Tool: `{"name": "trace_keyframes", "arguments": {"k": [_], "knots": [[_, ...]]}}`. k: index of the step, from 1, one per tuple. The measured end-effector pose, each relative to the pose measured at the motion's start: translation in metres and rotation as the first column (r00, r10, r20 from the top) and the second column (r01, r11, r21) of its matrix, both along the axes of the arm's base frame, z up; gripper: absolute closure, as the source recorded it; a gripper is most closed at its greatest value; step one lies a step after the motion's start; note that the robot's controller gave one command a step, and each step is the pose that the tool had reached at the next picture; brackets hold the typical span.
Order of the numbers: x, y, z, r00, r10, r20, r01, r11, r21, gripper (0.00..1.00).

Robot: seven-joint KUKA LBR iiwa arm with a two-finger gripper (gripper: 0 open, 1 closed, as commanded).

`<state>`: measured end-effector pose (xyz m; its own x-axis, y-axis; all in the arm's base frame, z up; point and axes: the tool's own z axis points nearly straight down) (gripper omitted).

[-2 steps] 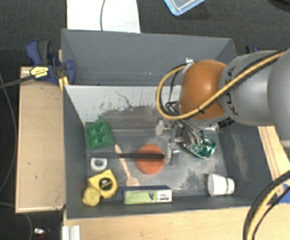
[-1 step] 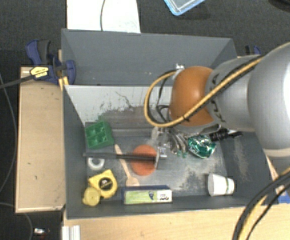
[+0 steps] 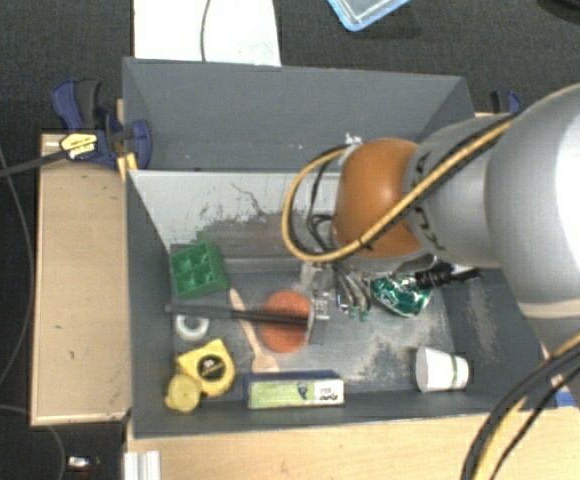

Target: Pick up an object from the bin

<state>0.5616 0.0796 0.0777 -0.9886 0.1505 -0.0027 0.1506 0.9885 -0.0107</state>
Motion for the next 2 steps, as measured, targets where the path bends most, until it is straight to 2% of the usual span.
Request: {"name": "trace_keyframes", "arguments": {"k": [1,2], "knots": [[-0.0311,0.0049,0.0127,0.999,-0.041,-0.001,0.041,0.999,-0.001,1.00],[-0.0311,0.0049,0.0127,0.999,-0.040,-0.001,0.040,0.999,-0.001,1.00]]}}
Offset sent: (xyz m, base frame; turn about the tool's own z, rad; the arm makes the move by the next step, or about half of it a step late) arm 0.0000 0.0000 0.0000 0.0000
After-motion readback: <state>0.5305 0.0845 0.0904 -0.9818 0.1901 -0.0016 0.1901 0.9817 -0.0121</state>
